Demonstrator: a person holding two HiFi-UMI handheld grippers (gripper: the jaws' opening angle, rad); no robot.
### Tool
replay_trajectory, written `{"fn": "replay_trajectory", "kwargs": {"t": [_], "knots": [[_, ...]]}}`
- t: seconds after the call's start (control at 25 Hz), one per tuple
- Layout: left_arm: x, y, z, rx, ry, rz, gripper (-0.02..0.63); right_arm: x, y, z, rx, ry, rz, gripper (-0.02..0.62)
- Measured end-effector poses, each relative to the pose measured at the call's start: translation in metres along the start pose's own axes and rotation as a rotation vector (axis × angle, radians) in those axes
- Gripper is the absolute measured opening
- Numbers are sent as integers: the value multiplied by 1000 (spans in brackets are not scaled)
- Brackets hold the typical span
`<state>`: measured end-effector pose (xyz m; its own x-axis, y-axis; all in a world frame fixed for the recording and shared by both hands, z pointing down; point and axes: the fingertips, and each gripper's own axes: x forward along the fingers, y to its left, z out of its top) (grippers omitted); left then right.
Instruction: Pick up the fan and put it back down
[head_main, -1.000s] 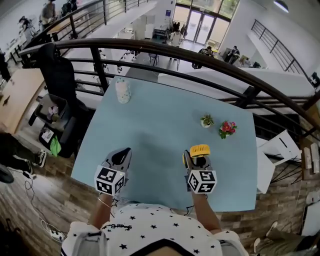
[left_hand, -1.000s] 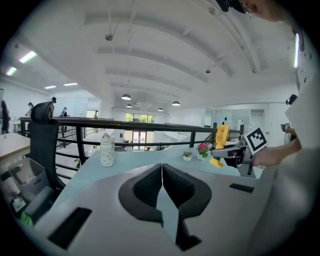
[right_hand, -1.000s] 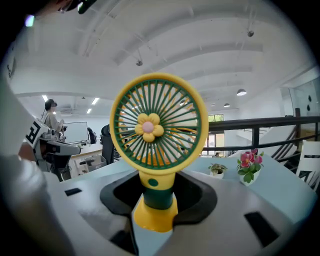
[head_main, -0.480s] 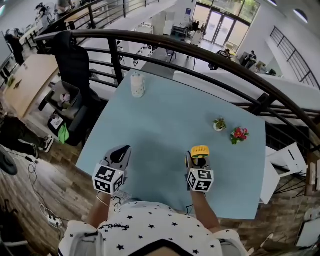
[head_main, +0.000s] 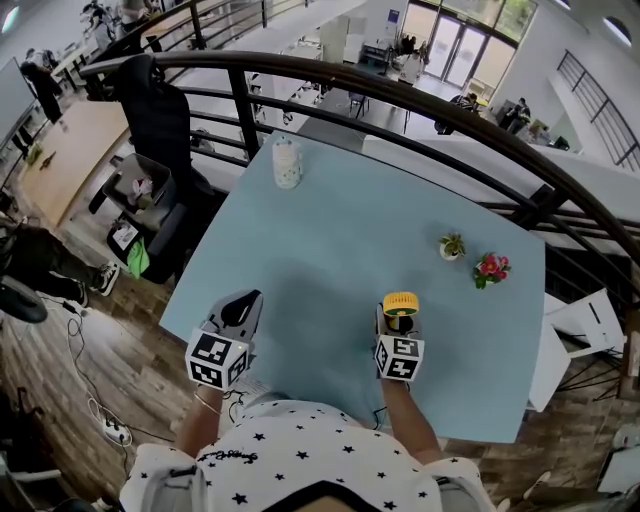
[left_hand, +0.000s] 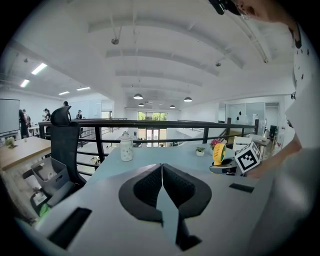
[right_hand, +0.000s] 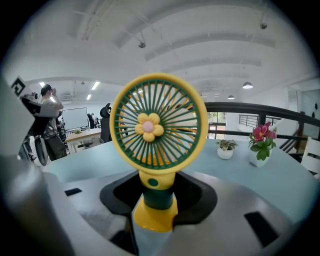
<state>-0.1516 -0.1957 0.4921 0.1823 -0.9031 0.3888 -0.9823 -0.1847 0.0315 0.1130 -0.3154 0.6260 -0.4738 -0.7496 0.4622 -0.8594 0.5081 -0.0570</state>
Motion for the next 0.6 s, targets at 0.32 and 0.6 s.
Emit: {"fn": "replay_trajectory", "kwargs": {"t": [0.32, 0.6], "knots": [[1, -1, 2, 6, 6, 5, 29, 9, 0, -23, -15, 63, -8, 173], [2, -2, 3, 9, -1, -5, 29, 14, 0, -42, 0, 119, -29, 175]]}}
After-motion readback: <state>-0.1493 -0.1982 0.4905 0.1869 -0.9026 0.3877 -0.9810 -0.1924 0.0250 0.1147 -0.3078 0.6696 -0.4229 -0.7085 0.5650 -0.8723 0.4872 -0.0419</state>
